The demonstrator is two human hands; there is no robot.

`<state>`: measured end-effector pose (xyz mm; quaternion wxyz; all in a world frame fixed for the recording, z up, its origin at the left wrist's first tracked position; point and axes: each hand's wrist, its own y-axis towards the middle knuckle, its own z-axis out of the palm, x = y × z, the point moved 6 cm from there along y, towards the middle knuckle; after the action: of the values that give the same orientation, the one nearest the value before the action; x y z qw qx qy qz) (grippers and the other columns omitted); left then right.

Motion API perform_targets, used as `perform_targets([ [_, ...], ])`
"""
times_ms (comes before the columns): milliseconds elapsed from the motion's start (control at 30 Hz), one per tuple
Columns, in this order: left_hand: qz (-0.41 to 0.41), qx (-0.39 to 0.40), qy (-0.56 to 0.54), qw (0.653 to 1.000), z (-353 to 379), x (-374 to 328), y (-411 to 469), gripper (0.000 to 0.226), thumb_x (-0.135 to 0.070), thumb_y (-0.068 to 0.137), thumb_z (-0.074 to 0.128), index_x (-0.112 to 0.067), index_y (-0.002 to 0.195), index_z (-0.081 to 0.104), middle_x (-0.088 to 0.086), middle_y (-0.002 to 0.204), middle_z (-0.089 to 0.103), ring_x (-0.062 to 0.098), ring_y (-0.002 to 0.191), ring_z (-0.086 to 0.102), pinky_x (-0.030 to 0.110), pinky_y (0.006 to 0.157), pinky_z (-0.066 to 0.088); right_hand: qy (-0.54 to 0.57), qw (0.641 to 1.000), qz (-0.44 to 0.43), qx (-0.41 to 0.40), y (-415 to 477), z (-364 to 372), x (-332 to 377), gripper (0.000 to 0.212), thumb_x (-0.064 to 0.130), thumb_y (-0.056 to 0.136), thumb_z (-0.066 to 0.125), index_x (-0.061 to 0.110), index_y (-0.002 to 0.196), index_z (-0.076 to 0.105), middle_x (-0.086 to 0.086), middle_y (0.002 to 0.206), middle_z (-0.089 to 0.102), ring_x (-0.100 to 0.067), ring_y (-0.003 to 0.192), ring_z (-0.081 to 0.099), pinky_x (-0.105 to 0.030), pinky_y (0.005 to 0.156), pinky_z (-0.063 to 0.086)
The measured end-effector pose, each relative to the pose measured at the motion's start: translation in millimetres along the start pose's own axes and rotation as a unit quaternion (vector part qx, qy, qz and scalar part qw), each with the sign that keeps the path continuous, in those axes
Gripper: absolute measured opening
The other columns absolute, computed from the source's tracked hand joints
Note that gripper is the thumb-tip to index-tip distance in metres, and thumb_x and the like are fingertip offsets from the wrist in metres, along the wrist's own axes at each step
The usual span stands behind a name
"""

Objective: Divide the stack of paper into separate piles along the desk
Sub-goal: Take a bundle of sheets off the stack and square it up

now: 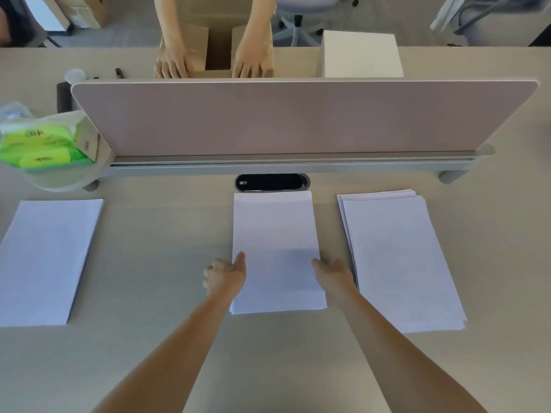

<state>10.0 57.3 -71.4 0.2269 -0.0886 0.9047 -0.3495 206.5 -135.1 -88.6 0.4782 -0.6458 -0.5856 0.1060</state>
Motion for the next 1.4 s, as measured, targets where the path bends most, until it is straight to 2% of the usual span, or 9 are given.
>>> perform_targets([
  [133,-0.009,0.032,-0.026,0.999,4.0,12.1,-11.7,0.061,-0.049,0.098,0.041,-0.001,0.133,0.053,0.022,0.136,0.052,0.038,0.129,0.045,0.038,0.105,0.037,0.026,1.0,-0.001,0.004,-12.1,10.2,-10.6,0.033,0.038,0.09,0.054,0.015,0.068,0.044,0.003,0.066,0.043,-0.013,0.056,0.041,-0.025,0.048,0.028],
  [300,-0.016,0.053,-0.045,0.997,4.3,4.2,-26.9,0.063,-0.051,0.096,0.04,-0.008,0.141,0.047,0.02,0.145,0.044,0.038,0.13,0.043,0.041,0.106,0.036,0.056,0.998,-0.008,0.04,-22.5,11.3,-2.8,0.025,0.036,0.088,0.055,0.013,0.078,0.049,0.0,0.074,0.049,-0.018,0.07,0.05,-0.028,0.067,0.039],
  [500,0.031,-0.01,0.01,0.999,9.0,-32.7,-60.4,0.066,-0.052,0.095,0.043,-0.009,0.144,0.038,0.018,0.145,0.031,0.037,0.134,0.028,0.047,0.112,0.029,0.004,0.994,-0.112,-0.018,-26.8,-66.6,4.4,0.035,0.039,0.091,0.052,0.012,0.068,0.053,-0.006,0.068,0.057,-0.024,0.065,0.056,-0.028,0.057,0.039],
  [700,0.105,0.148,-0.099,0.979,100.5,-111.7,-118.0,0.065,-0.049,0.096,0.047,-0.012,0.148,0.036,0.01,0.148,0.044,0.032,0.13,0.046,0.04,0.098,0.039,-0.106,0.981,-0.108,-0.124,15.4,-179.1,-38.8,0.052,0.042,0.095,0.051,0.008,0.133,0.051,-0.014,0.132,0.049,-0.035,0.119,0.052,-0.036,0.089,0.049],
  [800,0.067,0.189,-0.13,0.971,144.9,-130.3,-139.1,0.068,-0.049,0.093,0.053,-0.011,0.147,0.036,0.009,0.146,0.046,0.032,0.129,0.048,0.04,0.1,0.038,-0.177,0.969,-0.074,-0.156,36.3,-223.2,-69.3,0.06,0.042,0.096,0.05,0.001,0.138,0.042,-0.02,0.137,0.043,-0.039,0.126,0.044,-0.044,0.101,0.044],
  [967,0.009,0.199,-0.181,0.963,188.6,-144.8,-166.2,0.055,-0.059,0.088,0.054,-0.015,0.121,0.047,0.003,0.121,0.051,0.023,0.109,0.049,0.033,0.091,0.035,-0.111,0.985,-0.064,-0.113,55.9,-244.5,-90.7,0.056,0.042,0.096,0.051,-0.001,0.132,0.053,-0.019,0.131,0.058,-0.035,0.118,0.057,-0.034,0.091,0.047],
  [1100,0.014,0.196,-0.139,0.971,217.1,-148.0,-157.3,0.063,-0.058,0.09,0.042,-0.019,0.139,0.046,0.0,0.119,0.056,0.021,0.108,0.052,0.029,0.087,0.035,-0.074,0.99,-0.041,-0.11,61.9,-242.6,-91.8,0.053,0.044,0.095,0.05,0.001,0.125,0.057,-0.019,0.122,0.063,-0.037,0.114,0.059,-0.038,0.092,0.05],
  [1233,0.033,0.11,-0.123,0.986,209.7,-151.0,-160.4,0.033,-0.04,0.09,0.052,-0.007,0.091,0.053,0.0,0.072,0.04,0.015,0.064,0.039,0.03,0.065,0.034,-0.051,0.995,-0.039,-0.078,69.5,-238.4,-88.1,0.039,0.047,0.089,0.048,0.009,0.096,0.059,-0.011,0.094,0.062,-0.036,0.105,0.064,-0.037,0.084,0.052],
  [1400,0.032,0.101,-0.114,0.988,211.2,-157.2,-158.8,0.03,-0.038,0.09,0.053,-0.008,0.091,0.051,0.0,0.069,0.036,0.015,0.06,0.037,0.027,0.058,0.032,-0.021,0.999,-0.037,-0.034,71.9,-226.0,-78.8,0.066,0.046,0.087,0.053,0.005,0.139,0.046,-0.016,0.135,0.053,-0.035,0.118,0.054,-0.043,0.097,0.049],
])
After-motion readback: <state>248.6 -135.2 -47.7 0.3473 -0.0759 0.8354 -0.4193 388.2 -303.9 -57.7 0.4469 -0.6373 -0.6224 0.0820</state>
